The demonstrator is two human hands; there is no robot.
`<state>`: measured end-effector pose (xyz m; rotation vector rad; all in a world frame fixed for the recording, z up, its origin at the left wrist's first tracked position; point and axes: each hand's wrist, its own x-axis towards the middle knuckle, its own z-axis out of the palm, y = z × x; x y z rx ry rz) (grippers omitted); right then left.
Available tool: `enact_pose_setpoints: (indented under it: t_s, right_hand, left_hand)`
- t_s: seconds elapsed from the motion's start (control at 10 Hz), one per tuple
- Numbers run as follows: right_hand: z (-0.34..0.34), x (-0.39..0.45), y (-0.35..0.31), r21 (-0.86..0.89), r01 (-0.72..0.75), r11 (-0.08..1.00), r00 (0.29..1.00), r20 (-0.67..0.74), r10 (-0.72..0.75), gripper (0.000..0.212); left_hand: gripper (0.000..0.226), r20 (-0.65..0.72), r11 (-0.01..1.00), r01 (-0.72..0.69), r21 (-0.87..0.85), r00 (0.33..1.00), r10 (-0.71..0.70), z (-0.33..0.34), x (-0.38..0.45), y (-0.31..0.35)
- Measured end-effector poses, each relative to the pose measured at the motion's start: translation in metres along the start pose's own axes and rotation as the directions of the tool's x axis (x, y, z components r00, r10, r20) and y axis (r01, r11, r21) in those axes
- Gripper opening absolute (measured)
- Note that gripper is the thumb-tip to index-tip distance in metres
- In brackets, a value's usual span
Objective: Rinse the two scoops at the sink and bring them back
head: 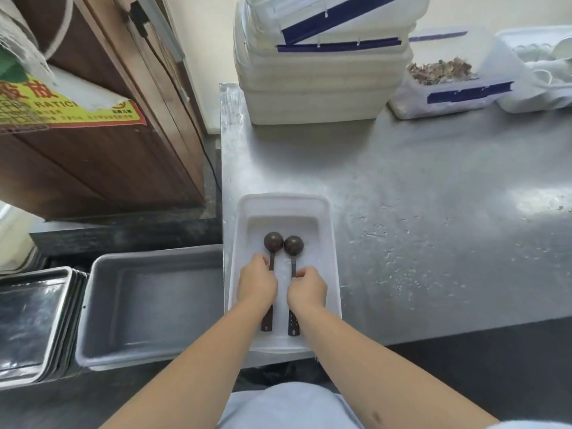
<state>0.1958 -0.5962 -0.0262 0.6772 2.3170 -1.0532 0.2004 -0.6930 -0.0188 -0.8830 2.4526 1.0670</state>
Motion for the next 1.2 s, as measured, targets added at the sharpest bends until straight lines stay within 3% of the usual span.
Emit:
enact_pose_setpoints:
  t_s: [0.1,0.2,0.3,0.4,0.8,1.0,1.2]
  right_hand:
    - [0.005,-0.003,0.000,-0.016,0.068,0.998,0.997,-0.028,-0.068,0.026]
    - [0.004,-0.006,0.000,-0.169,0.234,0.958,0.972,0.029,-0.232,0.037]
    - [0.000,-0.008,0.005,-0.393,0.413,0.821,0.910,0.172,-0.376,0.037]
    - [-0.006,-0.005,0.012,-0.523,0.478,0.706,0.877,0.244,-0.414,0.024]
    - [-0.027,0.008,0.016,-0.568,0.621,0.540,0.776,0.352,-0.523,0.024]
    - [-0.030,0.005,0.016,-0.558,0.624,0.548,0.777,0.367,-0.512,0.021]
    - [-0.034,0.001,0.009,-0.535,0.594,0.601,0.804,0.365,-0.470,0.027]
  left_hand:
    - [0.028,0.002,0.993,-0.087,0.074,0.996,0.087,0.000,-0.003,-0.001]
    - [0.024,0.101,0.957,-0.227,0.181,0.972,0.211,-0.004,-0.011,-0.006]
    - [0.034,0.232,0.830,-0.387,0.403,0.920,0.316,-0.006,-0.015,-0.013]
    - [0.036,0.277,0.752,-0.422,0.507,0.905,0.321,-0.006,-0.018,-0.016]
    - [0.043,0.201,0.749,-0.383,0.540,0.923,0.327,0.008,-0.030,-0.014]
    - [0.041,0.188,0.768,-0.336,0.545,0.942,0.278,0.009,-0.030,-0.012]
    - [0.052,0.147,0.833,-0.281,0.478,0.960,0.239,0.004,-0.037,-0.001]
